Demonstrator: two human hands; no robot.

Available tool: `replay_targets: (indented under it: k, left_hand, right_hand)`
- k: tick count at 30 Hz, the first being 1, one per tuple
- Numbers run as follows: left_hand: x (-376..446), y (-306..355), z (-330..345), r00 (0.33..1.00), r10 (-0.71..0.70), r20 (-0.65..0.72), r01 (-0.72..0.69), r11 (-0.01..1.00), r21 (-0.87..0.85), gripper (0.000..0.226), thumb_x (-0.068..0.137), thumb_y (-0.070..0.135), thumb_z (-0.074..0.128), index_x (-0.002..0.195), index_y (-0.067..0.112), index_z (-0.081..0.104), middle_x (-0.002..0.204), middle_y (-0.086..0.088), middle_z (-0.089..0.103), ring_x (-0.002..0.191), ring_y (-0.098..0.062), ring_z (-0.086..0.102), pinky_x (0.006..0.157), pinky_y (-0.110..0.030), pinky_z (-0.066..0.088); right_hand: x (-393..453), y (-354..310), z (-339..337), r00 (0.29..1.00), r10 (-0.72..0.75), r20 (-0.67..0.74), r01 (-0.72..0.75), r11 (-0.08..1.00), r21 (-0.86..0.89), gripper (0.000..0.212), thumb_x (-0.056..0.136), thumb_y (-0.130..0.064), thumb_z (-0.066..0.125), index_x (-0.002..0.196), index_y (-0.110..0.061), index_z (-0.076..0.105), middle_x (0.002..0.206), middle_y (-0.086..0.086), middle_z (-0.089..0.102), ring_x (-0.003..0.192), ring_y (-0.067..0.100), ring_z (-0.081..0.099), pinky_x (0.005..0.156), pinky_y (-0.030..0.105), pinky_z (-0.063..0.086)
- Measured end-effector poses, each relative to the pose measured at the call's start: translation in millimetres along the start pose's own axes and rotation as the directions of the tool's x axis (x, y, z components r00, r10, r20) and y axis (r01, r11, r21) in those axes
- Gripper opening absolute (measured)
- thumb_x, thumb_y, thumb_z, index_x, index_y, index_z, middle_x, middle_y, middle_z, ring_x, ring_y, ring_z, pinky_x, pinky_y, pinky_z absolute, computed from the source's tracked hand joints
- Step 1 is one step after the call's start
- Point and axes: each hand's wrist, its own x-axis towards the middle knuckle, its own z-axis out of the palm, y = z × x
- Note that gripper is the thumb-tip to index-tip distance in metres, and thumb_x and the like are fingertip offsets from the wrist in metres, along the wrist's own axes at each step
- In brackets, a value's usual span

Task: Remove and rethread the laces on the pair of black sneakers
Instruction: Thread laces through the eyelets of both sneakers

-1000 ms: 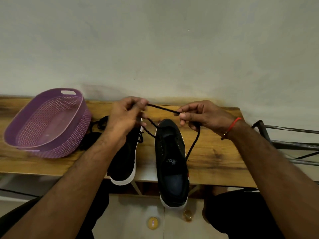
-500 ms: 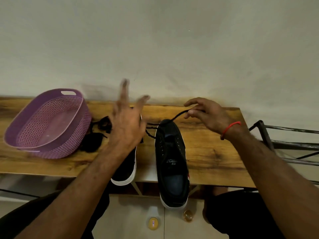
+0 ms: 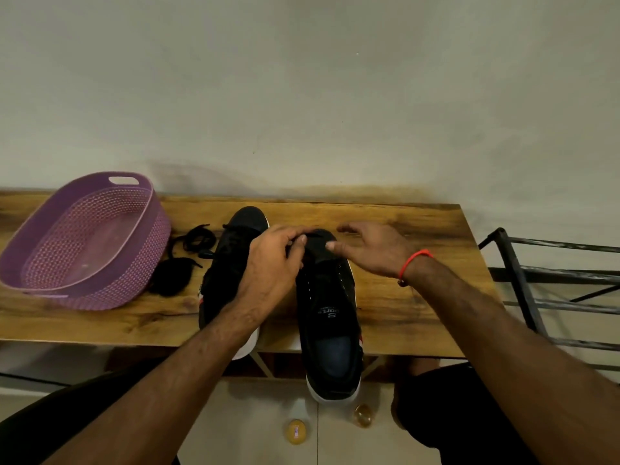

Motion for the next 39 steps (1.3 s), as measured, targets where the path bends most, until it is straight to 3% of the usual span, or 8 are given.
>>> replay_targets:
  k: [4,8,11,14,18,26,29,39]
  left_hand:
    - [3,-11,7,1.0,0.023,0.02,-0.025,0.997,0.076,0.022,0.094,0.019,0.07,0.115,0.018,0.075,0.109,0.006,0.068,0.098,0.0,0.058,0.085,-0.002,0.041]
    - [2,-17,18,0.994,0.073,0.086,-0.08,0.994,0.075,0.015,0.091,0.019,0.073,0.106,0.018,0.076,0.104,0.006,0.071,0.096,-0.002,0.061,0.091,-0.02,0.053]
    - [3,-22,27,0.988,0.095,0.122,-0.103,0.993,0.064,0.01,0.092,0.021,0.072,0.102,0.021,0.073,0.112,0.006,0.069,0.111,-0.009,0.06,0.102,-0.038,0.05]
    - [3,-25,34,0.987,0.04,0.156,-0.058,0.992,0.115,0.009,0.095,0.026,0.067,0.103,0.026,0.072,0.143,0.008,0.056,0.148,-0.016,0.032,0.125,-0.053,0.008]
    - [-1,-19,37,0.986,0.01,0.167,-0.028,0.994,0.101,0.008,0.095,0.03,0.066,0.1,0.029,0.072,0.163,0.008,0.03,0.156,-0.019,-0.006,0.114,-0.055,-0.021]
    - [-4,-20,48,0.989,0.07,0.131,-0.086,0.99,0.115,0.005,0.094,0.037,0.066,0.096,0.035,0.071,0.166,0.012,0.019,0.155,-0.017,-0.017,0.113,-0.072,-0.016]
    - [-5,-21,49,0.986,0.087,0.142,-0.107,0.984,0.145,0.007,0.094,0.038,0.066,0.097,0.034,0.072,0.166,0.014,0.019,0.155,-0.016,-0.018,0.112,-0.073,-0.013]
    - [-7,-19,50,0.989,-0.043,0.138,0.02,0.986,0.164,0.013,0.091,0.042,0.069,0.101,0.035,0.075,0.161,0.015,0.032,0.154,-0.023,0.002,0.117,-0.062,0.007]
  right_hand:
    - [-2,5,18,0.959,0.119,0.256,-0.078,0.983,-0.165,0.093,0.087,-0.066,0.059,0.159,-0.032,0.01,0.165,0.006,0.016,0.144,0.029,0.033,0.111,0.035,0.032]
    - [0,4,23,0.948,0.13,0.291,-0.101,0.989,-0.112,0.054,0.091,-0.052,0.059,0.138,-0.026,0.05,0.13,0.004,0.06,0.114,0.021,0.058,0.093,0.033,0.049]
    - [-2,1,20,0.97,0.133,0.205,-0.134,0.991,-0.009,0.027,0.094,-0.034,0.055,0.112,-0.02,0.069,0.102,0.003,0.069,0.097,0.021,0.064,0.072,0.03,0.049]
    - [-4,0,12,0.966,0.195,0.172,-0.214,0.972,0.099,0.027,0.093,-0.023,0.054,0.108,-0.012,0.073,0.1,0.004,0.069,0.087,0.018,0.062,0.06,0.026,0.043]
    - [-3,2,1,0.939,0.286,0.189,-0.324,0.922,0.212,0.027,0.09,-0.012,0.058,0.11,0.002,0.07,0.115,0.015,0.069,0.109,0.027,0.064,0.048,0.023,0.04]
    - [-11,0,-6,0.91,0.319,0.264,-0.406,0.813,0.417,0.027,0.091,-0.001,0.058,0.114,-0.001,0.071,0.124,0.009,0.067,0.092,0.008,0.06,0.032,0.012,0.04]
    - [-11,1,-6,0.913,0.315,0.26,-0.399,0.823,0.404,0.028,0.092,-0.003,0.058,0.118,-0.003,0.069,0.125,0.008,0.066,0.104,0.014,0.06,0.036,0.012,0.04]
    - [-13,2,-7,0.913,0.305,0.27,-0.395,0.823,0.408,0.028,0.094,-0.006,0.057,0.119,-0.006,0.069,0.11,-0.001,0.064,0.087,0.001,0.055,0.051,0.016,0.035]
